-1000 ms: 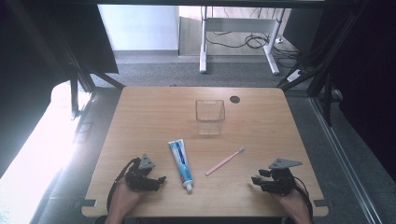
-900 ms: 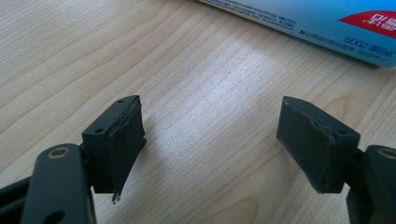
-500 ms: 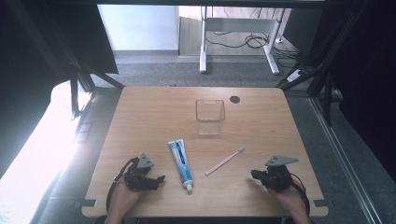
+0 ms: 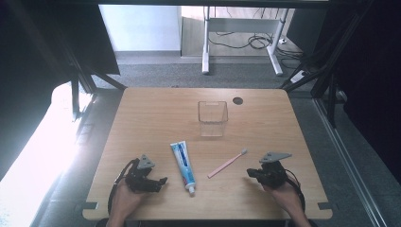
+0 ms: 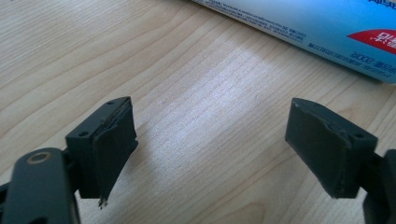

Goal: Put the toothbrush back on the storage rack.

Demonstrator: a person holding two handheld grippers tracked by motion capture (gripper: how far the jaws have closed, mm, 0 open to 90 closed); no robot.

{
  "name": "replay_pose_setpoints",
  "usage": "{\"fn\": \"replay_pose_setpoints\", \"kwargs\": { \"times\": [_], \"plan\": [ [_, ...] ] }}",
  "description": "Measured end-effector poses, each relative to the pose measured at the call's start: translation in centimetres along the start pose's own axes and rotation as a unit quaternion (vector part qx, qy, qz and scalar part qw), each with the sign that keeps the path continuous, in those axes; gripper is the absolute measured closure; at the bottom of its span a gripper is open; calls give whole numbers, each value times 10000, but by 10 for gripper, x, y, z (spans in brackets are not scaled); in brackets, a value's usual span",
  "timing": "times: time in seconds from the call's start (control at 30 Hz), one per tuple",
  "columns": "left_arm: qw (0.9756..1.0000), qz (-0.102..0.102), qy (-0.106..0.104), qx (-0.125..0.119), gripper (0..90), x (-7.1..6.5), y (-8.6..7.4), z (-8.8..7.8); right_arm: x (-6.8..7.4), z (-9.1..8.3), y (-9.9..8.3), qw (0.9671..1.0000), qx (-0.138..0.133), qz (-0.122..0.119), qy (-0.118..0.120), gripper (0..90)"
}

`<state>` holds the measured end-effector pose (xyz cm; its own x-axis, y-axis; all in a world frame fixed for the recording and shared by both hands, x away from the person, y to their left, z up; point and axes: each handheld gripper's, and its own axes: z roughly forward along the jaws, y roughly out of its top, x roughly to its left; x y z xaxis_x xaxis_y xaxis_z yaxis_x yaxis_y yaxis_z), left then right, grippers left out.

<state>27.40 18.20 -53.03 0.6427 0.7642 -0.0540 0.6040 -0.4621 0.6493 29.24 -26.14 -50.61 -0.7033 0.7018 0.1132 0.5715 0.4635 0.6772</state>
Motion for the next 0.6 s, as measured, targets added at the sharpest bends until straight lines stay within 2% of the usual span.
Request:
{"fn": "replay_pose_setpoints", "kwargs": {
  "times": [0.3,0.6],
  "plan": [
    [10000,-58,-45,-63,137,1,0,-1,15,24,25,9994,24,-162,310,897],
    [10000,-38,-9,-64,136,1,1,-2,28,46,49,9983,-16,-268,510,894]
  ]
}}
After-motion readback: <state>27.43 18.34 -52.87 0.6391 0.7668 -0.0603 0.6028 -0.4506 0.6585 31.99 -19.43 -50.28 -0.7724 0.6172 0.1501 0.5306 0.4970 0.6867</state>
